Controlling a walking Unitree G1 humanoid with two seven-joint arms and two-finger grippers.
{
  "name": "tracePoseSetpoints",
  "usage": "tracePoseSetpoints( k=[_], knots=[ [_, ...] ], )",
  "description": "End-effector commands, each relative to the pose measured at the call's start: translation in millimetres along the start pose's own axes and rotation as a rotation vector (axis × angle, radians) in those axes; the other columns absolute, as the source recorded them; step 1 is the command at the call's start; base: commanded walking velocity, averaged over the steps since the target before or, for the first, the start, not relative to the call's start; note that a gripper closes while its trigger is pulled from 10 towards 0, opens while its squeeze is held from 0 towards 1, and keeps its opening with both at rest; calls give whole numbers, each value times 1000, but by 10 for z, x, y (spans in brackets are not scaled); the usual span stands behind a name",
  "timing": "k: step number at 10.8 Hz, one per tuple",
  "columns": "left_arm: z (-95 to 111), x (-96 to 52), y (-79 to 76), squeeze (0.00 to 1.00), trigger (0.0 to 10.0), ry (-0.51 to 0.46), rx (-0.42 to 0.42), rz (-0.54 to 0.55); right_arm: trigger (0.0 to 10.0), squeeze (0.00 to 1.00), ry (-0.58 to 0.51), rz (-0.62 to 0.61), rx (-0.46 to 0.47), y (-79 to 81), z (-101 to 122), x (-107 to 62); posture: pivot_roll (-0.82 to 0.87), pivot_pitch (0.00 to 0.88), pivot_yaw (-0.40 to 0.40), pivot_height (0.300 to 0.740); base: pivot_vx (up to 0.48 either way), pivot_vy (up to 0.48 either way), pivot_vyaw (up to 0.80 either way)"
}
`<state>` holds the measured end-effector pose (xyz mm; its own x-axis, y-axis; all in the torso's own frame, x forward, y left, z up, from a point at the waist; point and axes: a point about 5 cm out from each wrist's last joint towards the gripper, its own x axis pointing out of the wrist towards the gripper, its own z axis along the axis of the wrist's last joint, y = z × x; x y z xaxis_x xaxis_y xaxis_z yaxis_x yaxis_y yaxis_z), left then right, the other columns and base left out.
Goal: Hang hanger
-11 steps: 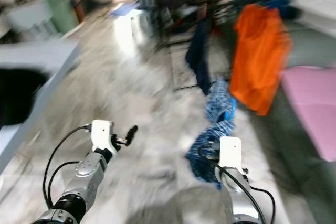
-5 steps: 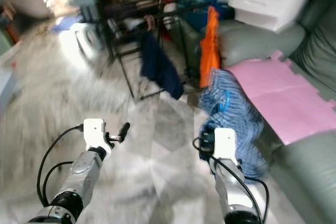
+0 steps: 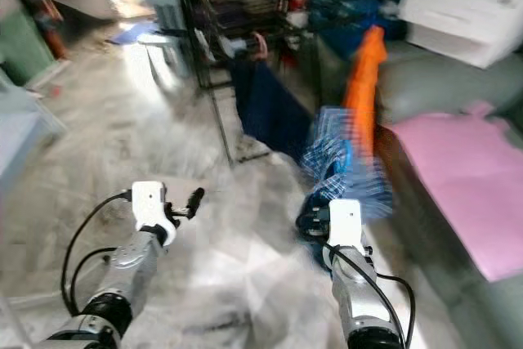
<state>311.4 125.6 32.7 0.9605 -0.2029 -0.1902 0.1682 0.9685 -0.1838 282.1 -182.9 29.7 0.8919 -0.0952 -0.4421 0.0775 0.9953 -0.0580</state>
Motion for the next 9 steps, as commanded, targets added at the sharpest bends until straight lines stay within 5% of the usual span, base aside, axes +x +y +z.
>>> tracePoseSetpoints(
  k=[1,9],
  knots=[
    [8,18,-39,0,10000,2,-1,-10,10000,0,-25,-20,6,-65,49,10,-227,0,109,740,375,0,0],
    [-11,41,-96,0,10000,30,18,-54,10000,0,-10,31,10,-38,101,77,-236,0,122,740,427,0,0]
  ],
)
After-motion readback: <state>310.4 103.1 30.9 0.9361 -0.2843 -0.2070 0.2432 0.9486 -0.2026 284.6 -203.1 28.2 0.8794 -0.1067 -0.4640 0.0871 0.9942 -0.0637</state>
